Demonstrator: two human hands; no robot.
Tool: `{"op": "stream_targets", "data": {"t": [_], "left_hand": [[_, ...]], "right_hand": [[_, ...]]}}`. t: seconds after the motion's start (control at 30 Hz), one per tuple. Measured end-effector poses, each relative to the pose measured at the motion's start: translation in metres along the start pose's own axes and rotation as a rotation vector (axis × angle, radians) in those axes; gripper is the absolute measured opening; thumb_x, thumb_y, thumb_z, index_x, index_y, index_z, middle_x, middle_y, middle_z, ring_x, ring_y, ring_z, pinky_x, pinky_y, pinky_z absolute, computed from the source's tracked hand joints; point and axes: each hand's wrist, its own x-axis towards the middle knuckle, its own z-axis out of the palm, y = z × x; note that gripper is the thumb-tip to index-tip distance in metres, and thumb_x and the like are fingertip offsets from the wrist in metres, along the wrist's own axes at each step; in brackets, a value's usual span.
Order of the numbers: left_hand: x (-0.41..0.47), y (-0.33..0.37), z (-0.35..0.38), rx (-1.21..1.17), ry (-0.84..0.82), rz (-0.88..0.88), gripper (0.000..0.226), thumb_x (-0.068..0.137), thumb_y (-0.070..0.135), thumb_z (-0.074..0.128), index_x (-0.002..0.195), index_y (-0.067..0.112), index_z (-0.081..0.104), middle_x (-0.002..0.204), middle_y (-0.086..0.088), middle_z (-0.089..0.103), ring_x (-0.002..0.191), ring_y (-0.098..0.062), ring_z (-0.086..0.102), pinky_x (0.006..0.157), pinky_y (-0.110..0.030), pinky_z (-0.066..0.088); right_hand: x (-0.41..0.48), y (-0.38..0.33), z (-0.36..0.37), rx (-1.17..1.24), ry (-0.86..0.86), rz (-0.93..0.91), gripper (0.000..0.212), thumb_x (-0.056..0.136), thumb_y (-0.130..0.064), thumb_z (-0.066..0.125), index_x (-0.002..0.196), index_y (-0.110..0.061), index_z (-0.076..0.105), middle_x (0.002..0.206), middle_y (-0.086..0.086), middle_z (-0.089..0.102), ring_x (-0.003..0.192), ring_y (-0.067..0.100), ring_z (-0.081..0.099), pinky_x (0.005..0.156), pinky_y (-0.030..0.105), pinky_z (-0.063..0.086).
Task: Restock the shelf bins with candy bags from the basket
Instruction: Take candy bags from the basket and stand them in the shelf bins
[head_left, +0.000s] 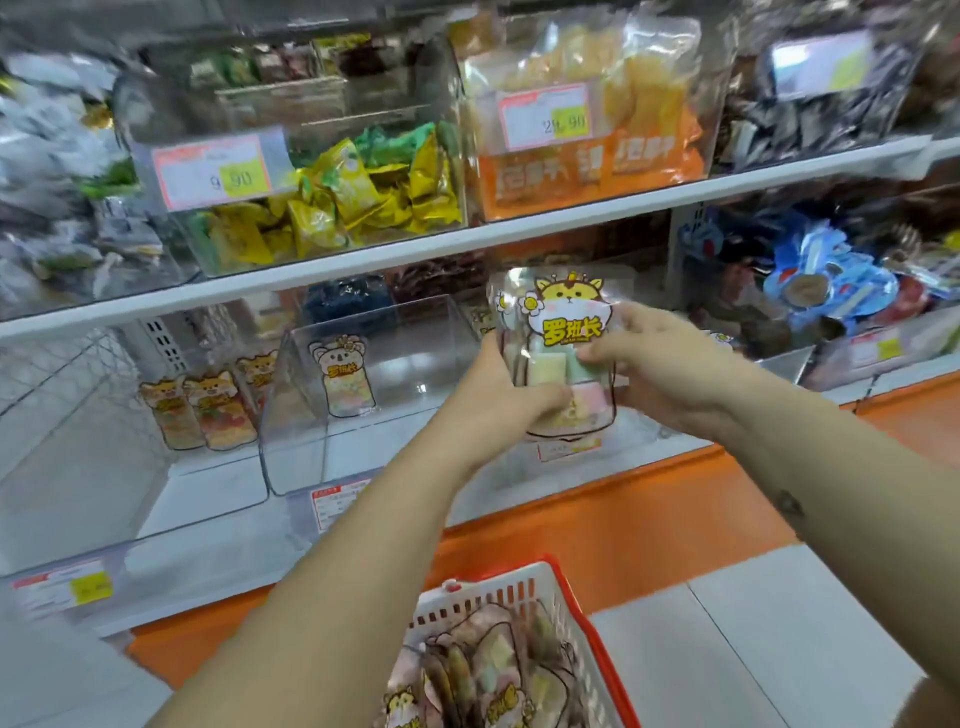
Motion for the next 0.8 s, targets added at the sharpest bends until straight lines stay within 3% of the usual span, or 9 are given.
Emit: {"op": "stream_targets", "data": {"t": [0.1,0.23,0.33,0.37,0.43,0.5,0.57,0.7,0.8], "left_hand": [[0.043,0.010,0.018,0.024,0.054,0.016,0.075,0.078,0.012,0.082,0.139,0.016,0.038,0.126,0.003,0.061,0.114,-0.017,0.061,0.103,-0.037,0.048],[0.085,-0.001,0.041,-0.008,0.133,-0.025,0.079,0.074,0.010,0.086,0.135,0.012,0.037,0.123,0.002,0.058,0.112,-0.017,0.058,0.095,-0.035,0.050],[0.109,-0.019,0.048,-0.010,0.173,-0.084,0.075,0.074,0.017,0.087,0.130,0.016,0.038,0.118,0.003,0.059,0.104,-0.016,0.058,0.077,-0.028,0.048],[0.117,-0.026,0.050,-0.016,0.193,-0.099,0.075,0.073,0.017,0.087,0.130,0.017,0.039,0.119,0.001,0.060,0.103,-0.017,0.059,0.076,-0.028,0.048],[0.132,-0.041,0.056,-0.015,0.225,-0.119,0.074,0.071,0.015,0.087,0.129,0.016,0.040,0.119,-0.001,0.062,0.100,-0.016,0.061,0.072,-0.025,0.047],[0.145,-0.051,0.063,-0.001,0.227,-0.142,0.072,0.073,0.011,0.086,0.128,0.014,0.039,0.117,-0.001,0.061,0.089,-0.009,0.058,0.065,-0.016,0.045],[0.160,-0.060,0.070,0.023,0.223,-0.164,0.070,0.078,0.007,0.082,0.128,0.013,0.034,0.112,0.001,0.057,0.082,-0.003,0.053,0.056,-0.008,0.040],[0.191,-0.074,0.080,0.021,0.232,-0.254,0.077,0.079,0.003,0.080,0.136,0.008,0.030,0.115,-0.001,0.056,0.104,-0.019,0.057,0.083,-0.025,0.041],[0.210,-0.083,0.080,0.040,0.255,-0.341,0.082,0.079,0.003,0.080,0.141,0.004,0.027,0.106,-0.001,0.055,0.092,-0.018,0.055,0.082,-0.028,0.042]], "right_hand": [[0.025,-0.002,-0.020,-0.036,0.079,-0.168,0.043,0.089,0.015,0.053,0.122,-0.012,0.055,0.103,0.002,0.071,0.095,0.015,0.067,0.080,0.028,0.054],[0.056,0.011,-0.041,-0.244,0.148,-0.186,0.055,0.079,-0.007,0.069,0.128,-0.023,0.050,0.116,0.004,0.069,0.104,0.020,0.068,0.094,0.041,0.055],[0.076,0.020,-0.049,-0.489,0.172,-0.198,0.058,0.086,-0.007,0.069,0.136,-0.023,0.044,0.112,-0.009,0.065,0.092,-0.008,0.062,0.082,0.010,0.048],[0.083,0.023,-0.051,-0.603,0.184,-0.208,0.066,0.088,-0.011,0.070,0.145,-0.021,0.038,0.118,-0.012,0.062,0.101,-0.007,0.060,0.084,0.009,0.045],[0.098,0.030,-0.057,-0.815,0.223,-0.205,0.085,0.086,-0.025,0.073,0.155,-0.023,0.023,0.135,0.003,0.058,0.125,0.021,0.054,0.103,0.031,0.042],[0.111,0.038,-0.067,-0.979,0.253,-0.181,0.089,0.084,-0.033,0.074,0.155,-0.023,0.021,0.132,0.013,0.058,0.127,0.035,0.047,0.109,0.047,0.035],[0.122,0.047,-0.076,-1.086,0.249,-0.150,0.088,0.083,-0.036,0.074,0.154,-0.026,0.023,0.134,0.012,0.054,0.129,0.034,0.043,0.111,0.049,0.032],[0.136,0.068,-0.096,-1.158,0.215,-0.112,0.092,0.084,-0.033,0.073,0.157,-0.025,0.017,0.157,0.004,0.028,0.140,0.031,0.032,0.113,0.047,0.034],[0.139,0.078,-0.101,-1.079,0.179,-0.070,0.087,0.089,-0.018,0.067,0.158,-0.027,0.014,0.151,0.005,0.034,0.133,0.029,0.042,0.102,0.041,0.044]]}}
